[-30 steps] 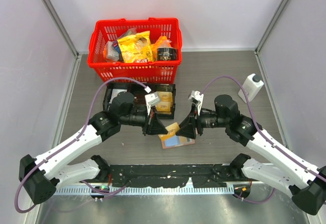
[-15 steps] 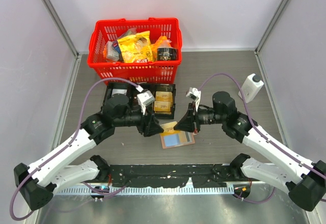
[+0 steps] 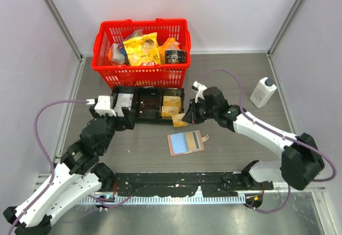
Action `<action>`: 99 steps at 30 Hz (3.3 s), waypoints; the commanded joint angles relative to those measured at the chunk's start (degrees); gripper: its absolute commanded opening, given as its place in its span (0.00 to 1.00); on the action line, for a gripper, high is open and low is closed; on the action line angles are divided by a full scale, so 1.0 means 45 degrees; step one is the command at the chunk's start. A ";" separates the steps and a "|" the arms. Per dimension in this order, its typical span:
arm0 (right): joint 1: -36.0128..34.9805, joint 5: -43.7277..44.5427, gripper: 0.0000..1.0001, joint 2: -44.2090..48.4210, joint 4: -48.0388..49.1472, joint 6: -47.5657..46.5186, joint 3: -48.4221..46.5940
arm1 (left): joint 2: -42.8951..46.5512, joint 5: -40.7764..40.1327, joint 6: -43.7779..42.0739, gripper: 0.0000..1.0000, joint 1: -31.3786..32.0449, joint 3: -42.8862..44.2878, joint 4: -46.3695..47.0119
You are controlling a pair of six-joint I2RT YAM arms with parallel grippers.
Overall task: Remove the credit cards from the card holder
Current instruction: Place the credit card in the storage box, then remove the credit card from the card holder.
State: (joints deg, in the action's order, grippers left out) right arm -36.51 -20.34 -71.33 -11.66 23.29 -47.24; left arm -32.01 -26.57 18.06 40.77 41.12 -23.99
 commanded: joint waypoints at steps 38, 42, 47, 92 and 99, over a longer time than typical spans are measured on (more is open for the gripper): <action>-0.0343 0.5163 0.46 -0.4112 -0.1762 0.2462 -0.4522 | -0.0738 0.1352 0.1298 0.80 -0.0057 -0.0389 0.0995; -0.0343 0.5710 0.47 -0.2727 -0.2018 0.2305 -0.3683 | -0.1167 0.2345 0.2038 0.75 -0.0038 -0.0311 0.1170; -0.0324 0.5440 0.48 -0.1280 -0.1940 0.2286 -0.2220 | -0.1967 0.3890 0.3696 0.70 0.0021 -0.0466 0.1833; -0.0343 0.3211 0.46 -0.1356 0.0306 0.2794 0.3018 | -1.2007 0.2057 0.8759 0.55 0.4943 0.1193 0.1504; -0.0343 0.2842 0.44 -0.1200 0.0364 0.2637 0.3018 | -1.2300 0.1626 0.9013 0.48 0.4963 0.1193 0.0820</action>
State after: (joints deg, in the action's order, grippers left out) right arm -37.82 -6.26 -76.86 -11.18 36.12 -33.95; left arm -86.78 -16.62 57.23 62.74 44.77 -18.33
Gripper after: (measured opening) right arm 0.458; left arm 0.517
